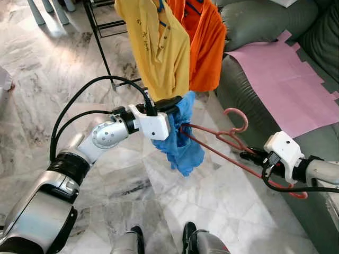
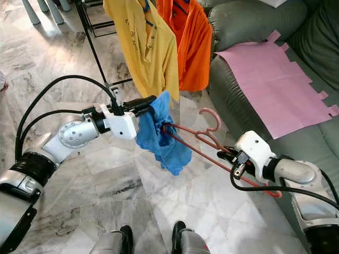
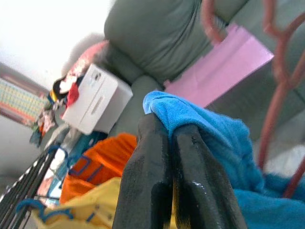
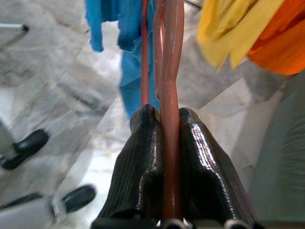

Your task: Hang hanger

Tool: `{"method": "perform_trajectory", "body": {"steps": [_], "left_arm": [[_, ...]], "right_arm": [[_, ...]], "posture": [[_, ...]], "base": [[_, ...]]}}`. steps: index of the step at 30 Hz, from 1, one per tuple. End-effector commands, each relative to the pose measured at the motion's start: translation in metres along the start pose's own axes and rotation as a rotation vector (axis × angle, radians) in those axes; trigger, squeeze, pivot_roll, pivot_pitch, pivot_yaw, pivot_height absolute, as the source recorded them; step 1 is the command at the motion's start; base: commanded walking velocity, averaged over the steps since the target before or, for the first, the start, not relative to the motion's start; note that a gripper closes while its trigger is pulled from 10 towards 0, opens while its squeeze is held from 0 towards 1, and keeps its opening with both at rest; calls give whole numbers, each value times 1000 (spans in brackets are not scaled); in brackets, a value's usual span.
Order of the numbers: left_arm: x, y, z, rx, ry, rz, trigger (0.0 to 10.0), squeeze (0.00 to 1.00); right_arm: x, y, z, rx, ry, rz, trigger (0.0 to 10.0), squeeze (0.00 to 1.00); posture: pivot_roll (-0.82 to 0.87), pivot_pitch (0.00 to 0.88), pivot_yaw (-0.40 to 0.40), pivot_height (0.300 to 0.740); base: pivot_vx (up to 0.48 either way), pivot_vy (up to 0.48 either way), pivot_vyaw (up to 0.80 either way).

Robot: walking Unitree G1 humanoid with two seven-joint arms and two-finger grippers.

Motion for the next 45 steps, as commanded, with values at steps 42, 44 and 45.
{"method": "perform_trajectory", "body": {"steps": [42,44,45], "left_arm": [[-38,-37,10,-149,355,151,10000,0],[-37,-37,8,-147,350,154,10000,0],[-35,-37,8,-154,340,155,10000,0]], "right_arm": [[3,16,-5,124,2,-25,10000,0],[3,14,-5,110,9,-15,10000,0],[3,14,-5,103,10,-19,10000,0]], "posture": [[-49,265,6,740],[-49,265,6,740],[-54,266,7,740]], "base": [[0,0,0],[0,0,0],[0,0,0]]}}
Point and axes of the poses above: a point about 5 cm out from each wrist's last joint towards the gripper, its own z axis pointing back from the gripper into the wrist, its own x axis along the axis of the wrist's last joint, y = z × x, the point moved 4 cm from there along -z, pointing out of the wrist towards the gripper, and after that the axes turned 9 degrees about -z, right-handed, at the moved point
